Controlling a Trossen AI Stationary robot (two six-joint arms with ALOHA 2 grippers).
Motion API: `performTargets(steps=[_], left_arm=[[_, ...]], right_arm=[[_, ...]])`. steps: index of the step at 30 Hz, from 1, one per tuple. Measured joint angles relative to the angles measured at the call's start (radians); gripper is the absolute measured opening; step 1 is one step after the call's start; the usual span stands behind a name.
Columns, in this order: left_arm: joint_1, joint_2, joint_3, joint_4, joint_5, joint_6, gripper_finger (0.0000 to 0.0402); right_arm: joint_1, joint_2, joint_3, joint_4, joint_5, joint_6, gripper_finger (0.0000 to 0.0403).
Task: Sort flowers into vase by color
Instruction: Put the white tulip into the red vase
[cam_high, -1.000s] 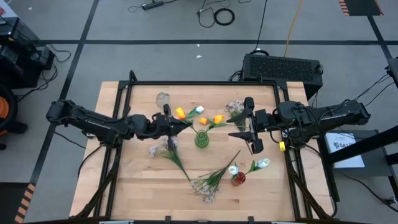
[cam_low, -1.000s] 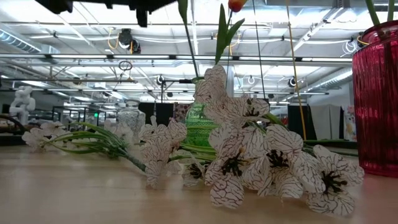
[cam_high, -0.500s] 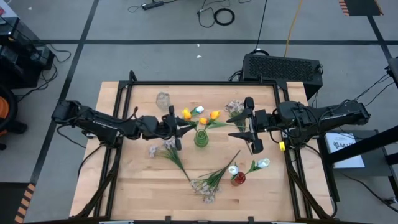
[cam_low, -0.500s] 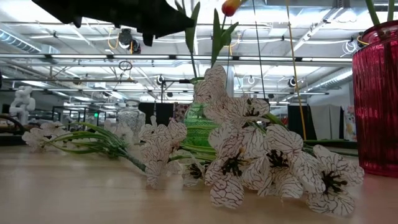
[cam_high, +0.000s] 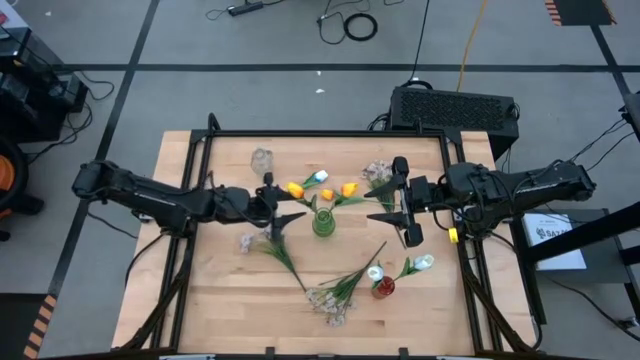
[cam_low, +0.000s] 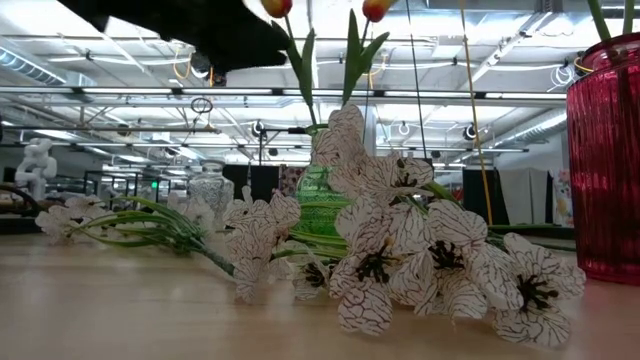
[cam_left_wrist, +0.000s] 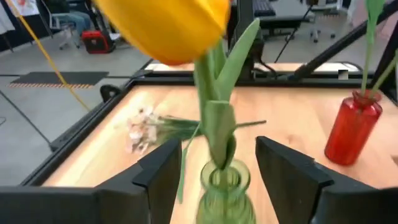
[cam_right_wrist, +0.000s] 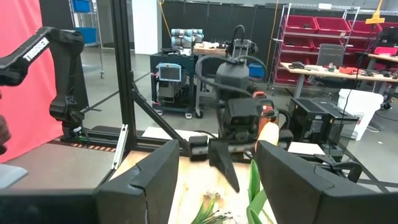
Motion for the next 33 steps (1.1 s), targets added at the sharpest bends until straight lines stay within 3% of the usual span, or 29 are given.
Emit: performTargets(steps=[6, 14, 23, 33], left_arm=[[-0.006, -0.174, 0.001, -0.296, -0.012, -0.031, 0.0215], [-0.004, -0.248, 0.001, -0.44, -0.244, 0.013, 0.0215], [0.067, -0.125, 0.001, -0.555, -0.229, -0.06, 0.0215], [0.234, 0.095, 0.001, -0.504, -0.144, -0.078, 0.0215]], right_arm=[[0.0, 0.0, 0.0, -0.002, 0.0, 0.0, 0.0208], [0.0, 0.0, 0.0, -0.002, 0.001, 0.0, 0.0208], [0.0, 0.0, 0.0, -0.003, 0.003, -0.01, 0.0208], [0.0, 0.0, 0.0, -0.003, 0.003, -0.019, 0.0208]])
